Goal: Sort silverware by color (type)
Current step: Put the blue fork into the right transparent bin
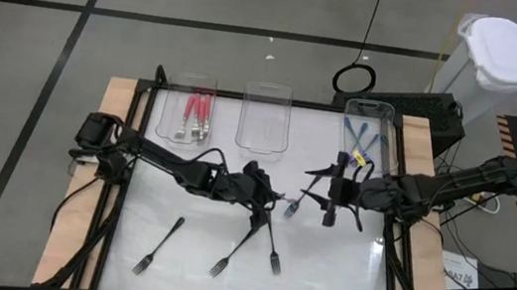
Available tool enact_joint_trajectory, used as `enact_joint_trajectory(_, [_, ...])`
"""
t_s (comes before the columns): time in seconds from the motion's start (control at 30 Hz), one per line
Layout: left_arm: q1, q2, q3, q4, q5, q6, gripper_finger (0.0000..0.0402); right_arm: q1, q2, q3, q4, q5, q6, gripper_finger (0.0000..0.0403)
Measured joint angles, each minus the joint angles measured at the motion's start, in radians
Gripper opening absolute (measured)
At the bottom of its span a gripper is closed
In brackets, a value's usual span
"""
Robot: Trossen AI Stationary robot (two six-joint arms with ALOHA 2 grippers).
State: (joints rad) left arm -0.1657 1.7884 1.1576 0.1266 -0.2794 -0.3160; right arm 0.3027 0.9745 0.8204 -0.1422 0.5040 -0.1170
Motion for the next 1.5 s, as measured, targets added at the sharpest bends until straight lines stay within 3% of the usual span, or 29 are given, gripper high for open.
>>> enact_joint_trajectory(0.2, [0.000,0.049,0.000,-0.015,-0.004,-0.062,0.0002,0.000,0.025,0.000,0.055,-0.192,0.011,0.0198])
enact_joint_trajectory(0.7, [-0.034,0.091,0.000,-0.009,-0.018,-0.113,0.0002,0.000,0.119,0.000,0.121,-0.248,0.012,0.0189])
enact_joint_trajectory(0.87, [-0.032,0.091,0.000,-0.009,-0.022,-0.105,0.0002,0.001,0.116,0.000,0.123,-0.248,0.023,0.0147])
enact_joint_trajectory(1.2, [-0.033,0.091,0.000,-0.008,-0.044,-0.109,0.0002,0.001,0.116,0.000,0.123,-0.279,0.016,0.0017])
enact_joint_trajectory(1.5, [-0.034,0.091,0.000,-0.003,-0.081,-0.148,0.0034,-0.001,0.115,0.000,0.123,-0.291,0.014,0.0005])
